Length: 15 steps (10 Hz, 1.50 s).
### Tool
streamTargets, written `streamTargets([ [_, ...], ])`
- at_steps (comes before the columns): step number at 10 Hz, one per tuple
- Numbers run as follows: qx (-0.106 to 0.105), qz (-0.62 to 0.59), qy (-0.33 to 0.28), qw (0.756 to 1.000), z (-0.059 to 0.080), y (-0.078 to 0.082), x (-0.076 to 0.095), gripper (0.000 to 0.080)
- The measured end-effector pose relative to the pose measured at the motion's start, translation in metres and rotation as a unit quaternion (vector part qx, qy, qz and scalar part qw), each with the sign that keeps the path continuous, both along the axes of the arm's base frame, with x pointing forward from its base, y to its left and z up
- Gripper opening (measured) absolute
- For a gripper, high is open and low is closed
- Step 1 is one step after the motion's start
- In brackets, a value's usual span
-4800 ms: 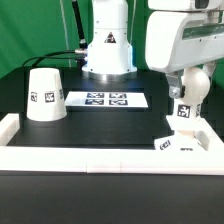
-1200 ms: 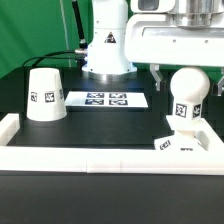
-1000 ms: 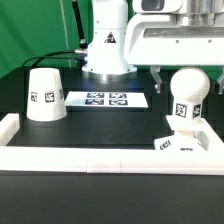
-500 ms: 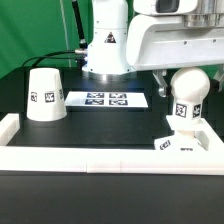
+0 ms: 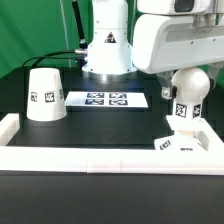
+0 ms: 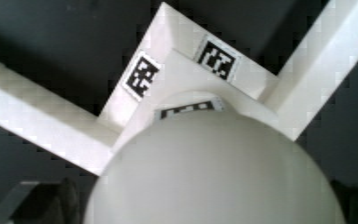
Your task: Assemble lamp
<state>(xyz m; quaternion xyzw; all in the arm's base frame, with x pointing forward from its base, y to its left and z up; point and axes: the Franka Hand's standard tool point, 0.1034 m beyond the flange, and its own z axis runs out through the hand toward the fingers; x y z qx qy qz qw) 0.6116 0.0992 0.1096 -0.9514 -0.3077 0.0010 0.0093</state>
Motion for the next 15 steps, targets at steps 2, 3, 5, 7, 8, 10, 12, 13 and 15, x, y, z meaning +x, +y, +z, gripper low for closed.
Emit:
streamTargets([
  [2, 0.0, 0.013, 0.0, 1.0, -0.0004, -0.0002, -0.0003, 0.0671],
  [3, 0.0, 0.011, 0.0, 1.0, -0.0004, -0.0002, -0.0003, 0.0577],
  [5, 0.001, 0.003, 0.0, 1.0, -0.0004, -0.0002, -0.0003, 0.0578],
  [7, 0.001, -0.04, 0.001, 0.999, -0.0004, 0.0, -0.0004, 0.0578],
  [8, 0.004, -0.096, 0.003, 0.995, -0.0004, -0.0007, -0.0002, 0.0578],
  [10, 0.006, -0.198, 0.004, 0.98, -0.0003, -0.0006, -0.0001, 0.0579],
  [12, 0.008, -0.3, 0.003, 0.954, 0.0005, -0.0009, 0.0008, 0.058],
  [13, 0.009, -0.349, 0.005, 0.937, 0.0008, -0.0013, 0.0009, 0.058],
  [15, 0.007, -0.443, 0.009, 0.896, 0.0006, -0.0009, 0.0, 0.058],
])
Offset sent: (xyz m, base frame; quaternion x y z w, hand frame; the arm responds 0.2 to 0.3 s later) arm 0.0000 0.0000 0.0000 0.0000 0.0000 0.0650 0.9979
